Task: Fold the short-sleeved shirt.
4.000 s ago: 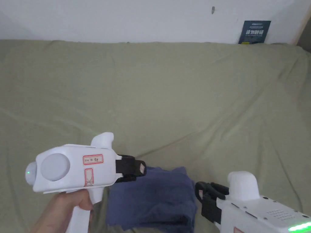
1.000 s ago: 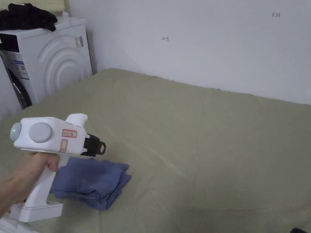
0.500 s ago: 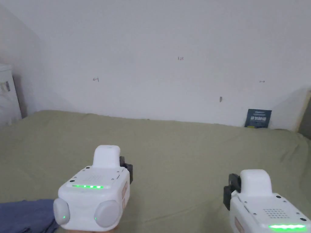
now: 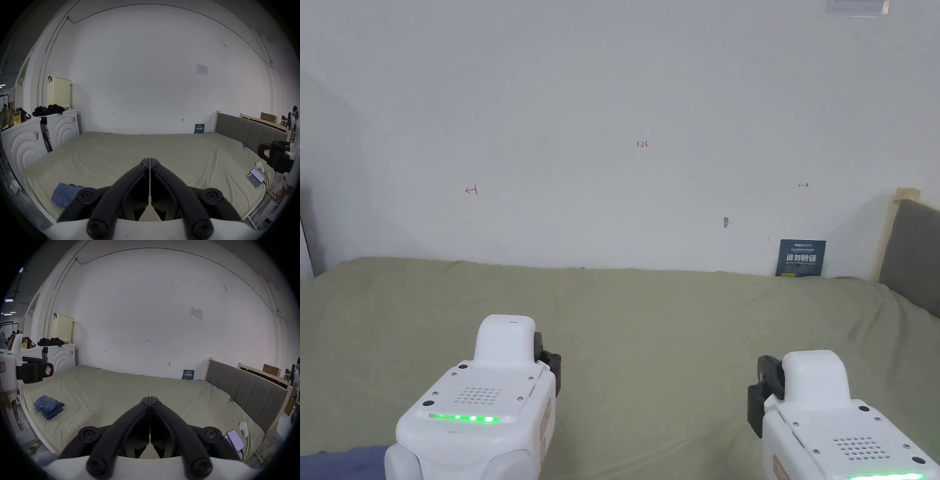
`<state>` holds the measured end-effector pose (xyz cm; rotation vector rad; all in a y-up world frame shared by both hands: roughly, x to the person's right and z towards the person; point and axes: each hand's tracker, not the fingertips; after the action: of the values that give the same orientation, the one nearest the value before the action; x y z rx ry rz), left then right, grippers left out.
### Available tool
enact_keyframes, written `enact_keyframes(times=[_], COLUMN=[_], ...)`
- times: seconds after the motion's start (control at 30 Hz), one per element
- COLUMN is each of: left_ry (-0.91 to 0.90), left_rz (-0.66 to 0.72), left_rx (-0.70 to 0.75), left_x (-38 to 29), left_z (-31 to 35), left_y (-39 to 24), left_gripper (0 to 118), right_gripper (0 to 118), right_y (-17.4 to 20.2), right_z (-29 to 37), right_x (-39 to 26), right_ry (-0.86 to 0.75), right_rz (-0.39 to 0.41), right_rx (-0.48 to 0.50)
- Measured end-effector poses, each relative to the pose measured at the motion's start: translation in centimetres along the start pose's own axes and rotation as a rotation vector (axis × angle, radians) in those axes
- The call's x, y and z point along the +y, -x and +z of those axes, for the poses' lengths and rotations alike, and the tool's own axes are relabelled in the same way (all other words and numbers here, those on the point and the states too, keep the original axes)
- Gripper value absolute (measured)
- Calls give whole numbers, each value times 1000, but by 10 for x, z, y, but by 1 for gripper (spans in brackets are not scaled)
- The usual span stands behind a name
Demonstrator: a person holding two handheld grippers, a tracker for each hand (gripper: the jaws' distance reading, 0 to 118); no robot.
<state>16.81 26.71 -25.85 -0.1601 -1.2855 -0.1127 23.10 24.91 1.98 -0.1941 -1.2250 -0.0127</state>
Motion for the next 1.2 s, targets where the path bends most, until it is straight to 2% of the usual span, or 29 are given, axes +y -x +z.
enact_keyframes(times=[0.1,0.13,0.17,0.2,0.23,0.27,0.3,0.33,0.5,0.73,0.9,1.0,1.2], left_ry=[-19,-20,-21,-19,-5,49,-32,13,-8,57,58,69,59], left_rz=[-17,-17,-14,-11,-12,-16,-26,-4,-73,-61,3,5,-86], left_rx=[-1,-3,-4,-3,-2,7,108,31,122,91,16,55,104], left_x=[2,3,4,5,5,5,3,-1,-4,6,6,9,13], left_z=[2,2,1,0,-3,-8,-8,-17,-3,-4,-3,-3,2], left_y=[-3,-2,-2,-2,-2,-1,6,2,-5,-5,4,2,-5], left_gripper=[2,14,40,84,117,114,118,118,118,118,118,118,118], right_gripper=[0,8,34,73,118,118,118,118,118,118,118,118,118], right_y=[-1,-2,-2,-4,-6,-10,-13,-17,-18,-17,-16,-14,-12], right_z=[0,0,1,2,1,-2,-2,-2,1,6,5,6,3], right_x=[3,3,4,5,6,6,6,6,11,8,9,11,14], right_ry=[-3,-6,-8,-14,-8,2,37,-16,-27,-20,-12,-14,-14], right_rz=[-2,0,-1,-10,-18,-28,-44,-40,-42,-25,-36,-23,-17], right_rx=[-10,-13,-19,-40,-51,-51,-57,-50,-58,-63,-52,-46,-30])
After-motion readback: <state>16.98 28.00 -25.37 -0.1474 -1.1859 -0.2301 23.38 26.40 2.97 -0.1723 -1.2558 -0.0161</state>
